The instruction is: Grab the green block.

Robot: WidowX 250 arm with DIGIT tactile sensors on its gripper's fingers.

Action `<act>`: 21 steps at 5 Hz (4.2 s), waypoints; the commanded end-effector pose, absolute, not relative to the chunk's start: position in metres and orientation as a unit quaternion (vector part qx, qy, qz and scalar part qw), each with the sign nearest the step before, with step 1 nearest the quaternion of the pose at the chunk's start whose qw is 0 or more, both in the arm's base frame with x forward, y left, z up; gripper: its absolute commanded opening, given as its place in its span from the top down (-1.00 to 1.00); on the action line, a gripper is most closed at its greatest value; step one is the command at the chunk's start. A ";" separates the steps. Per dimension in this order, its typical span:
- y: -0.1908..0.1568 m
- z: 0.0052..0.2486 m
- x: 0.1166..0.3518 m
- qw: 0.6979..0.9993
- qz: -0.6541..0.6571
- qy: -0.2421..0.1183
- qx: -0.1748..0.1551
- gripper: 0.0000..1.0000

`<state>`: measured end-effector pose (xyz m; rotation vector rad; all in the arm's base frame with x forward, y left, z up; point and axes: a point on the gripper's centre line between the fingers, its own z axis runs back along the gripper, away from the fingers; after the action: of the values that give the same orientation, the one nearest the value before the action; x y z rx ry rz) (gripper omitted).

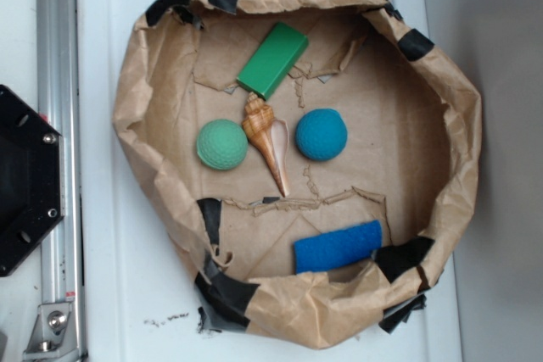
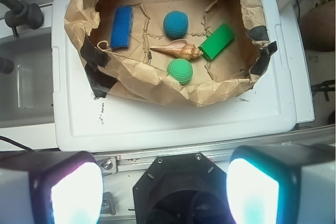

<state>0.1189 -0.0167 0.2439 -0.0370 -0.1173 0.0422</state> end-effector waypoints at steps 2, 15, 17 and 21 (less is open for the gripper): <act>-0.004 0.210 0.152 0.991 0.108 -0.075 -0.008 -1.00; 0.075 0.027 0.253 0.929 0.355 -0.092 0.053 -1.00; 0.093 0.002 0.256 0.940 0.331 -0.067 0.058 -1.00; 0.074 -0.020 0.265 0.945 0.303 -0.018 0.123 1.00</act>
<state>0.2802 0.0734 0.0023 0.2355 -0.1116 0.6316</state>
